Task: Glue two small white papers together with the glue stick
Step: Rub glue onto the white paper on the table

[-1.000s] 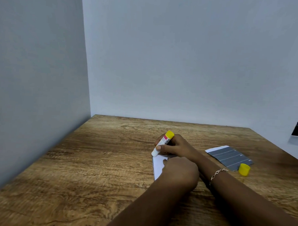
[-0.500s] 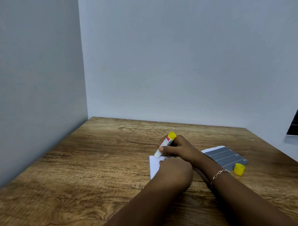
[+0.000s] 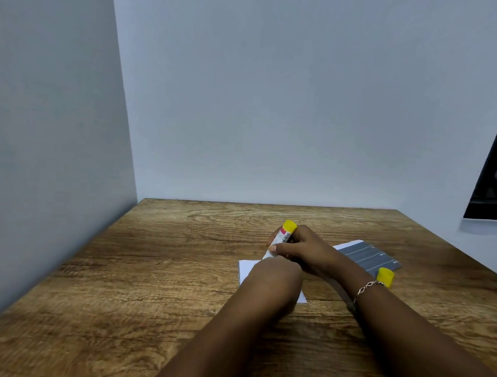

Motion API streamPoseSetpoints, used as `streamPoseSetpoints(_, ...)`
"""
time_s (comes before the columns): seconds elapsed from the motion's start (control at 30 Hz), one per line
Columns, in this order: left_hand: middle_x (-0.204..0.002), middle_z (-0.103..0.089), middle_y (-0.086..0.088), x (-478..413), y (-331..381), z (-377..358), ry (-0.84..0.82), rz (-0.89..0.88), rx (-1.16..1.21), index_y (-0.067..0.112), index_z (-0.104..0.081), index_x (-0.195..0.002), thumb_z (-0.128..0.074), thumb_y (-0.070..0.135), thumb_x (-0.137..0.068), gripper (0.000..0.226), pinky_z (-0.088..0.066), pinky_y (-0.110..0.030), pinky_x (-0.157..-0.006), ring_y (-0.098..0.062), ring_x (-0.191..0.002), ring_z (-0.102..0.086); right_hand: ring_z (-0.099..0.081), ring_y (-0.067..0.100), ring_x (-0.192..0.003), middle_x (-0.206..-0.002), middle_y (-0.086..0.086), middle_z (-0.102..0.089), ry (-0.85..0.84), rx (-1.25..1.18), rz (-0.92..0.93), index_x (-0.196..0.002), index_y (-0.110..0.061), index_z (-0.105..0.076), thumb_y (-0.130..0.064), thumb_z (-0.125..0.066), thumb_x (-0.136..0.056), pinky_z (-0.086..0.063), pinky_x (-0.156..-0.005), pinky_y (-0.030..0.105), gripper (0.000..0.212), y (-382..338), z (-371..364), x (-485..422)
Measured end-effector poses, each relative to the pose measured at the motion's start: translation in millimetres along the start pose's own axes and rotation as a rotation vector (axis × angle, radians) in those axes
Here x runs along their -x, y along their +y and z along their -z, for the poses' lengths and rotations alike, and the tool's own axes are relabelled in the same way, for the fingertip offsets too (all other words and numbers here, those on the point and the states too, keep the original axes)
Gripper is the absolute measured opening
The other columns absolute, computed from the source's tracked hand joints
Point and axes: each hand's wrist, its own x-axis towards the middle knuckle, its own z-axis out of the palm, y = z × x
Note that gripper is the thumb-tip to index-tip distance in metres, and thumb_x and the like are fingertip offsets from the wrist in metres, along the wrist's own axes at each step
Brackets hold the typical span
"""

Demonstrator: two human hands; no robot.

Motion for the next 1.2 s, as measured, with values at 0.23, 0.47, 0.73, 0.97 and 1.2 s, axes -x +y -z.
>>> streamPoseSetpoints(0.23, -0.13, -0.051, -0.022, 9.9, -11.6, 1.5, 0.133, -0.058, -0.011, -0.006, -0.046, -0.128, -0.05, 0.007, -0.09, 0.04, -0.043, -0.037, -0.095, -0.033, -0.118, -0.051, -0.06, 0.022, -0.071, -0.076, 0.015, -0.064, 0.049, -0.02, -0.069, -0.084, 0.007, -0.062, 0.001, -0.061, -0.08, -0.047, -0.065, 0.026, 0.008, -1.9, 12.8, 8.9)
streamPoseSetpoints(0.47, -0.125, -0.055, -0.023, 14.3, -17.1, 3.5, 0.197, -0.07, 0.064, -0.004, -0.047, -0.127, -0.048, 0.004, -0.091, 0.038, -0.044, -0.038, -0.093, -0.034, -0.114, -0.053, -0.058, 0.029, -0.074, -0.089, 0.032, -0.067, 0.156, 0.151, -0.095, -0.083, 0.003, -0.066, -0.012, -0.067, -0.078, -0.043, -0.068, 0.039, 0.016, -5.8, 23.7, 18.7)
streamPoseSetpoints(0.73, -0.113, -0.063, -0.021, 3.4, -34.9, 0.5, 0.247, -0.055, 0.227, -0.002, -0.061, -0.114, -0.046, 0.004, -0.089, 0.03, -0.047, -0.037, -0.078, -0.03, -0.094, -0.059, -0.056, 0.015, -0.059, -0.073, 0.006, -0.067, 0.303, 0.108, -0.038, -0.081, -0.009, -0.062, -0.01, -0.062, -0.081, -0.042, -0.046, 0.024, 0.001, -8.7, 23.5, 39.8)
streamPoseSetpoints(0.97, -0.118, -0.064, -0.017, 0.5, -47.5, 2.8, 0.227, -0.065, 0.442, -0.002, -0.063, -0.113, -0.052, 0.002, -0.087, 0.028, -0.051, -0.04, -0.094, -0.031, -0.106, -0.061, -0.055, 0.016, -0.061, -0.076, 0.01, -0.07, 0.372, 0.137, -0.012, -0.078, -0.014, -0.063, -0.014, -0.061, -0.083, -0.042, -0.049, 0.025, 0.006, -1.1, 9.6, 44.7)
streamPoseSetpoints(1.2, -0.117, -0.065, -0.016, -4.5, -50.7, 1.4, 0.214, -0.073, 0.469, 0.0, -0.065, -0.113, -0.06, 0.008, -0.085, 0.029, -0.052, -0.041, -0.093, -0.03, -0.106, -0.062, -0.059, 0.012, -0.075, -0.082, 0.0, -0.068, 0.351, 0.227, 0.002, -0.081, -0.021, -0.063, -0.02, -0.062, -0.083, -0.045, -0.067, 0.028, 0.003, -4.4, 5.6, 44.8)
